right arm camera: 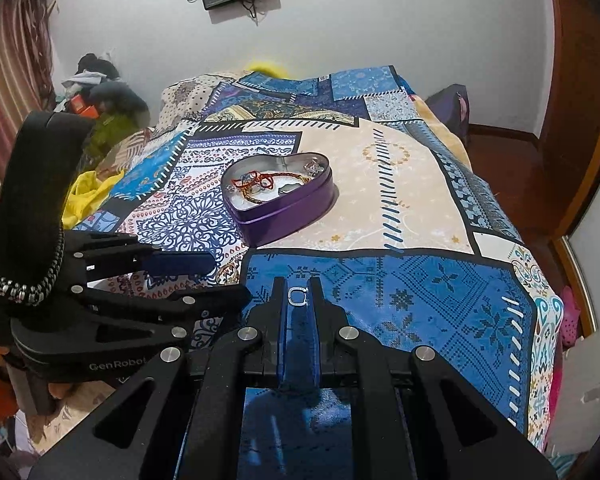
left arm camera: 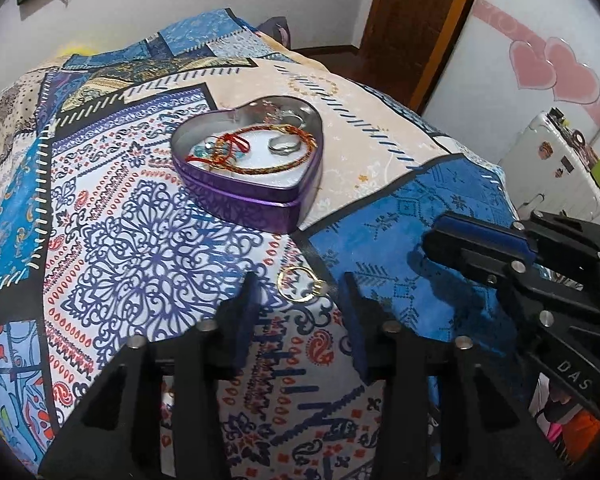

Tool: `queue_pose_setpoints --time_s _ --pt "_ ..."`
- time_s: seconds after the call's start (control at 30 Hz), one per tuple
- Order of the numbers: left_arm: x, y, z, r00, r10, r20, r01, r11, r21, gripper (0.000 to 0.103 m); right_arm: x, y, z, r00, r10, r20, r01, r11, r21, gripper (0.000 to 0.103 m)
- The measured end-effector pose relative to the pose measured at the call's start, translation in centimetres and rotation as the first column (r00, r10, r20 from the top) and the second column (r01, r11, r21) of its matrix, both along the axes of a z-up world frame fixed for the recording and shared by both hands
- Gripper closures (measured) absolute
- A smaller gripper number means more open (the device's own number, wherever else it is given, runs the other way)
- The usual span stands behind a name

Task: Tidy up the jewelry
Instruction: 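Grasp the gold ring on the quilt with the left gripper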

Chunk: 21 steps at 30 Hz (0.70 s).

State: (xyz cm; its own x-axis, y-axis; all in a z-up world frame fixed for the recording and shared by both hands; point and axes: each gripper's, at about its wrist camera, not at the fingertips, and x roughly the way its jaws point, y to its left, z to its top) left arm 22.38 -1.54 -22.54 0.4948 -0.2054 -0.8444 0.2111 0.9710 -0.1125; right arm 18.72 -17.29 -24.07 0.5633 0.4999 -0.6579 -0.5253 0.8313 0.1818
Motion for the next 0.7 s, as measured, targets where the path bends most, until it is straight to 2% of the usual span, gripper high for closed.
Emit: queue_pose_setpoints --time_s 0.03,0.33,0.7 --pt "0.1 0.1 0.0 1.0 0.004 0.001 -0.004 1.0 0.0 0.078 0.0 0.0 0.0 1.0 -0.001 0.0 0.001 1.0 0.001 0.095" --pt "-0.6 0.1 0.5 1.0 0.015 0.017 -0.015 1.0 0.014 0.078 -0.2 -0.5 0.9 1.0 -0.007 0.019 0.006 1.0 0.006 0.095" --pt "-1.6 0.8 3.5 0.994 0.026 0.103 -0.03 0.999 0.032 0.078 0.4 -0.8 3.1 0.998 -0.026 0.066 0.024 0.999 0.026 0.095"
